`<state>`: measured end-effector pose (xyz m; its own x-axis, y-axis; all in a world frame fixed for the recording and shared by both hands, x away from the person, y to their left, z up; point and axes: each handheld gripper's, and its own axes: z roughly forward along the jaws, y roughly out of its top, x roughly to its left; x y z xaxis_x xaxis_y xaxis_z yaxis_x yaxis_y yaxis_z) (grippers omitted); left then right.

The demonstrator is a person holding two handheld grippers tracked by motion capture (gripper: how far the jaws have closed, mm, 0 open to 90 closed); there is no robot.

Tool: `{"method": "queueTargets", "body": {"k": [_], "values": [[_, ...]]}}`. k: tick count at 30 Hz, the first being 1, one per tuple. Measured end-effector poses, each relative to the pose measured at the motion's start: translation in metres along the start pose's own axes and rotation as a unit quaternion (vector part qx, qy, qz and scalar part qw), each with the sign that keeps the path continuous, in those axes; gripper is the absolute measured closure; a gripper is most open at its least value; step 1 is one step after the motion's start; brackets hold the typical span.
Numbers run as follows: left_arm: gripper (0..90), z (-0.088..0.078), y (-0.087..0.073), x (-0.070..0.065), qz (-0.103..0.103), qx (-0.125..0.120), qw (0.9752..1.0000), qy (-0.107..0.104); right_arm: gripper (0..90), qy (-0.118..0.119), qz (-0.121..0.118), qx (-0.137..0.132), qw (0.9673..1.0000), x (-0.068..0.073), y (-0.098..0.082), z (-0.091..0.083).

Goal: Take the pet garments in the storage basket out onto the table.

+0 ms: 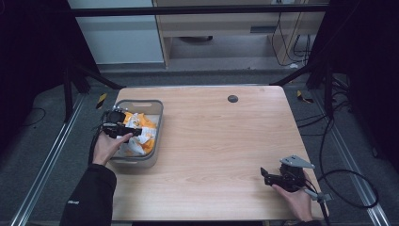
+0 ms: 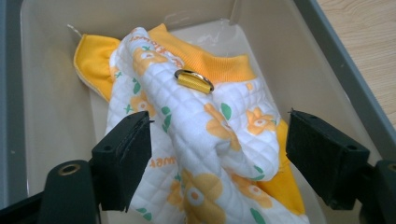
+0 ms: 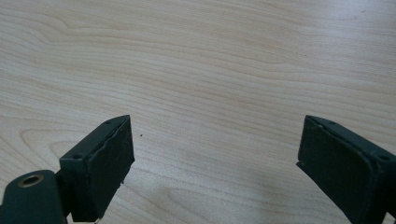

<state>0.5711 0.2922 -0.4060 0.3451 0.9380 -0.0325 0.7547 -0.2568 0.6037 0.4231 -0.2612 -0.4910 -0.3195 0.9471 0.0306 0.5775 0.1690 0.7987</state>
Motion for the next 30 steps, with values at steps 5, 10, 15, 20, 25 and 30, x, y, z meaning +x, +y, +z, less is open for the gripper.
{"method": "queueTargets", "body": {"k": [5,10,15,20,25,30], "values": [[25.7,0.004,-0.003,0.002,-0.003,0.013,0.9999,0.002,10.5,0.002,-0.001,0.002,1.0,0.0,0.0,0.001],[28.4,0.007,-0.004,0.002,-0.004,0.021,0.9998,0.0,10.5,0.002,-0.001,0.003,1.0,0.0,0.0,0.001],[32.0,0.014,-0.007,0.002,-0.004,0.04,0.9992,-0.005,10.5,0.001,0.0,0.002,1.0,0.0,0.0,0.001],[37.8,0.018,-0.008,0.004,-0.011,0.054,0.9984,-0.006,10.5,0.002,-0.004,0.006,1.0,0.0,0.0,0.002],[48.0,0.019,-0.008,0.004,-0.016,0.067,0.9976,-0.009,10.5,0.0,-0.001,0.003,1.0,0.0,0.0,0.001],[60.0,0.02,-0.008,0.003,-0.011,0.082,0.9966,-0.004,10.4,0.001,-0.004,0.005,1.0,0.0,0.0,0.002]]}}
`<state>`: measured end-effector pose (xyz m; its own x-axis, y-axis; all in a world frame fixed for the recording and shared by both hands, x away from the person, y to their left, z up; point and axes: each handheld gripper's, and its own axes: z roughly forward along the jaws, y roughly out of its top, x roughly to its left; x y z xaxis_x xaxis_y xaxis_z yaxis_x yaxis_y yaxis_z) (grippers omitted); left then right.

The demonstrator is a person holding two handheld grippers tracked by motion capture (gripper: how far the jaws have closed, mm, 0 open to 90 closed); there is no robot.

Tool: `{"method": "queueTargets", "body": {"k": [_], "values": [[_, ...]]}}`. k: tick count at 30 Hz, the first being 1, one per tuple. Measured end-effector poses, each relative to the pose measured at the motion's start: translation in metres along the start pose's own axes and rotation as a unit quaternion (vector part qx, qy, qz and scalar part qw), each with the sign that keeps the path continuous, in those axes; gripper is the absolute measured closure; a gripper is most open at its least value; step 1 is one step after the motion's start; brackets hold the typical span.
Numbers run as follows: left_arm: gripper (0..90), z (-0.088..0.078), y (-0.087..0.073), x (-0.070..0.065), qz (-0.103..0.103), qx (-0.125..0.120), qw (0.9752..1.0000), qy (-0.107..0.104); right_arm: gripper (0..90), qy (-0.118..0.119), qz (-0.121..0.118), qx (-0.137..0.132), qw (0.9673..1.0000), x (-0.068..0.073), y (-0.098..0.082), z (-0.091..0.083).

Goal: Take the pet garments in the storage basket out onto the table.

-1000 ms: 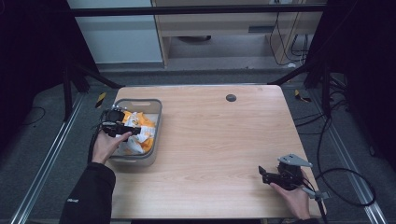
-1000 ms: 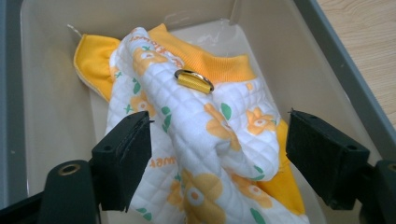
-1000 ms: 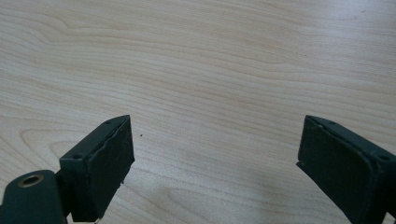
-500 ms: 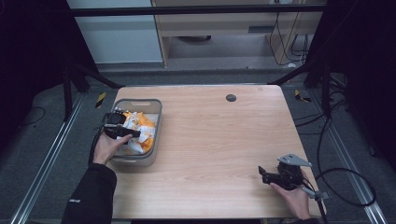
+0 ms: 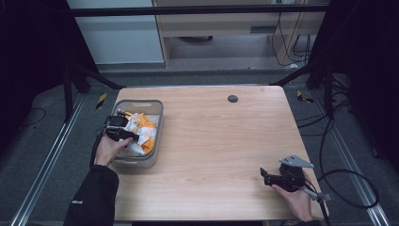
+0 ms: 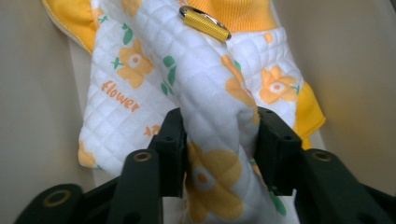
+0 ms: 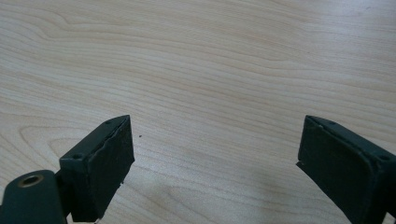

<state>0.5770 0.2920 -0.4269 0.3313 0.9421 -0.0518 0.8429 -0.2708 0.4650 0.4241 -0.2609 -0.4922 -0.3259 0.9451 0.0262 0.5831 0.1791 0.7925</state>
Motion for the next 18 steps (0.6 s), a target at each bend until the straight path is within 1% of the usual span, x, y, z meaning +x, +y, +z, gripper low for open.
{"method": "queueTargets", "body": {"k": [6,8,13,14,16,18], "values": [[69.1,0.0,0.001,-0.002,0.005,0.007,1.0,0.004,10.4,0.002,0.001,0.002,1.0,0.0,0.0,0.0],[71.4,0.0,0.001,-0.002,0.003,0.008,1.0,0.003,10.3,0.001,0.0,0.004,1.0,0.0,0.0,0.0],[74.0,-0.003,0.001,-0.003,0.007,0.0,1.0,0.006,10.3,0.001,0.001,0.002,1.0,0.0,0.0,0.0],[74.3,-0.007,0.001,-0.003,0.011,-0.009,0.9999,0.008,10.3,0.0,0.003,0.002,1.0,0.0,0.0,0.0],[74.7,-0.009,0.001,-0.003,0.01,-0.013,0.9998,0.007,10.3,0.001,0.003,0.002,1.0,0.0,0.0,0.0],[74.9,-0.017,0.001,-0.002,0.013,-0.021,0.9997,0.008,10.3,0.002,0.003,0.003,1.0,0.0,0.0,0.0]]}}
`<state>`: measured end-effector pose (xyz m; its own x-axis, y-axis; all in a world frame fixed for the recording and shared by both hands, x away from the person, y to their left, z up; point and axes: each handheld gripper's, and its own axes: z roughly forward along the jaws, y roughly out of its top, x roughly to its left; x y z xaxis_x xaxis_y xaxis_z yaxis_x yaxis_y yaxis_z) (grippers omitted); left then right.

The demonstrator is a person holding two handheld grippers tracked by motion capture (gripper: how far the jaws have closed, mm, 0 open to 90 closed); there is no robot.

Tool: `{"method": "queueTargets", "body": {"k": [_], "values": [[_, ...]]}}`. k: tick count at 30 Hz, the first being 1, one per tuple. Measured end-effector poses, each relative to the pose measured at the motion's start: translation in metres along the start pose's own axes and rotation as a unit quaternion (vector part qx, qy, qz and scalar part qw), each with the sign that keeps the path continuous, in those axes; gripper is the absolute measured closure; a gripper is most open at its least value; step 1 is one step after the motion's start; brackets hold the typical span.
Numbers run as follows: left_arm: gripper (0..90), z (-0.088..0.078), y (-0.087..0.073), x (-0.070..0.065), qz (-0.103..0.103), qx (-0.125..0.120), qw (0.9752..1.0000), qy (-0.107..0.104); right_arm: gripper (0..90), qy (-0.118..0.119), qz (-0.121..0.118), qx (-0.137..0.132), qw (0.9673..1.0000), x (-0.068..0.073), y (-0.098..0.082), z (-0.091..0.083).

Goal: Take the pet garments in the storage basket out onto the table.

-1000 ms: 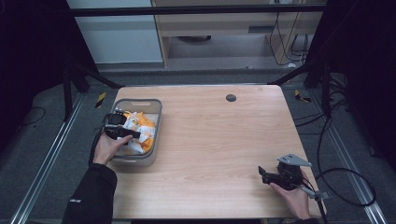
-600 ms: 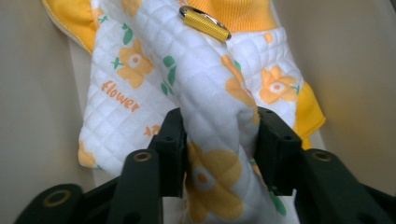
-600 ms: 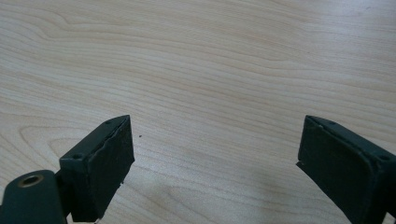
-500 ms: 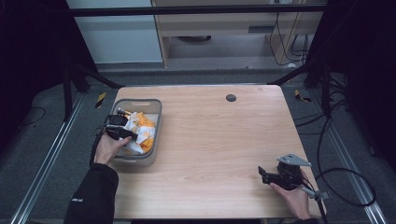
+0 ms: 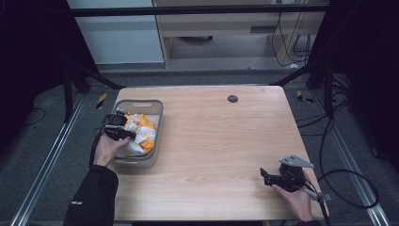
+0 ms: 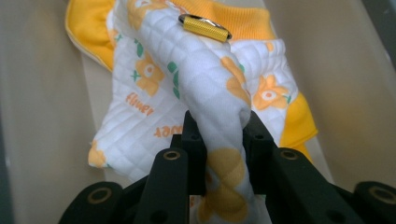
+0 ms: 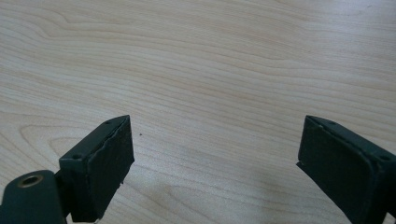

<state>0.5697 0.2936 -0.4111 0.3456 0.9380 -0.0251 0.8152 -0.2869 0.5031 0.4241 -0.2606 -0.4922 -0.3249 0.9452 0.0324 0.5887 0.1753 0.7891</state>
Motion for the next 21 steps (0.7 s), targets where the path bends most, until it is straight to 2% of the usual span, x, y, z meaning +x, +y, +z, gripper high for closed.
{"method": "queueTargets", "body": {"k": [13,21], "values": [[75.4,-0.03,0.004,-0.001,0.013,-0.035,0.9993,-0.006,10.3,-0.001,-0.001,-0.002,1.0,0.0,0.0,0.0],[75.4,-0.051,0.009,-0.01,0.032,-0.057,0.9978,-0.008,10.3,0.0,-0.003,-0.002,1.0,0.0,0.0,0.0]]}}
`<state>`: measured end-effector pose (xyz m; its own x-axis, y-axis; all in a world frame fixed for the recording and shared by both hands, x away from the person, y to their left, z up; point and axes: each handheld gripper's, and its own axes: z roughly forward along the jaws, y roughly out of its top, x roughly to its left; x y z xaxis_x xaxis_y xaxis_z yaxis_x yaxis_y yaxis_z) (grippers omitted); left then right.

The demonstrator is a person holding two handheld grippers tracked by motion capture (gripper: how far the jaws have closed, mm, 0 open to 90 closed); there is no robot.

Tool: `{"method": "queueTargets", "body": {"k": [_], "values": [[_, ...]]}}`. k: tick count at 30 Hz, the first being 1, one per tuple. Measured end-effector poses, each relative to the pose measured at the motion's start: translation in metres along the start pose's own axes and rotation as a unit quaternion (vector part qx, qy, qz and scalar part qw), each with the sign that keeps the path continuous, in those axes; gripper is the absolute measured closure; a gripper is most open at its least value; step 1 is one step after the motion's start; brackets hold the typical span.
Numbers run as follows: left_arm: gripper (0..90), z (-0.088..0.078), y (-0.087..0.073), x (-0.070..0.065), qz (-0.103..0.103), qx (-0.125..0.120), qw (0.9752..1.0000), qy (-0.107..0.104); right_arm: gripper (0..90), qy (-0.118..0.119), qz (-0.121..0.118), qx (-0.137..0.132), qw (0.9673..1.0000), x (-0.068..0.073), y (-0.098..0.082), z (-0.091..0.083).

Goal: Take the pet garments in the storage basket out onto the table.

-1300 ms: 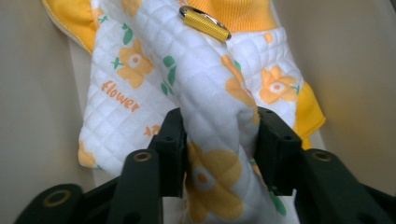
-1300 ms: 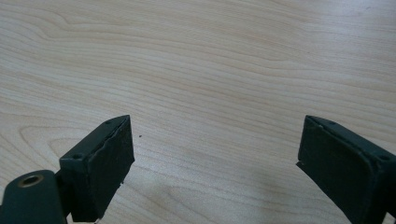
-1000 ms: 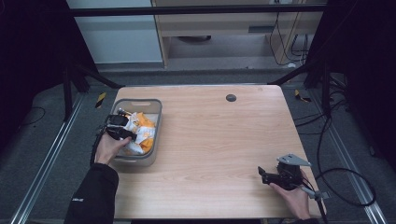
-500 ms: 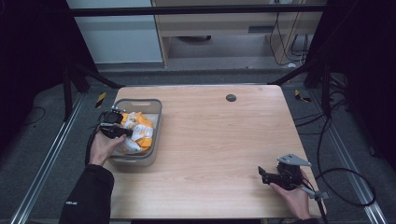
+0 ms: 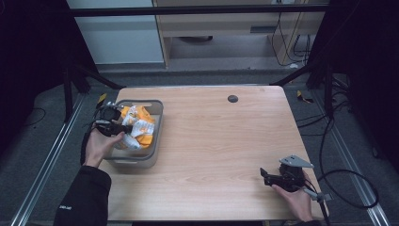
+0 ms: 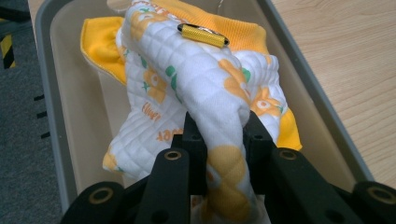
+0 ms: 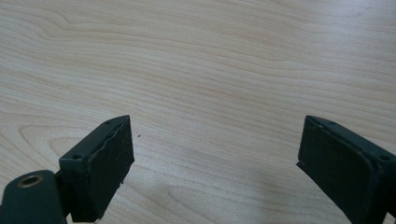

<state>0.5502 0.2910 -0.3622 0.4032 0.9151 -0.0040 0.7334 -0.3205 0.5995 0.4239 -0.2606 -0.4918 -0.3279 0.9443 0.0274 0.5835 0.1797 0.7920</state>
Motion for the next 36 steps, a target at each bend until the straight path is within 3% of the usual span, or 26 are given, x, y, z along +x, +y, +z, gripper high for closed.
{"method": "queueTargets", "body": {"k": [16,31,36], "values": [[75.4,-0.021,0.006,-0.003,0.014,-0.002,0.9999,0.001,10.3,0.0,0.003,-0.002,1.0,0.001,0.0,-0.001],[75.4,-0.055,0.014,-0.023,0.059,-0.027,0.9979,-0.006,10.2,0.0,-0.002,-0.007,1.0,0.001,0.001,-0.002],[75.4,-0.059,0.015,-0.028,0.065,-0.033,0.9973,-0.01,10.2,-0.002,-0.004,-0.009,0.9999,0.001,0.001,-0.002]]}}
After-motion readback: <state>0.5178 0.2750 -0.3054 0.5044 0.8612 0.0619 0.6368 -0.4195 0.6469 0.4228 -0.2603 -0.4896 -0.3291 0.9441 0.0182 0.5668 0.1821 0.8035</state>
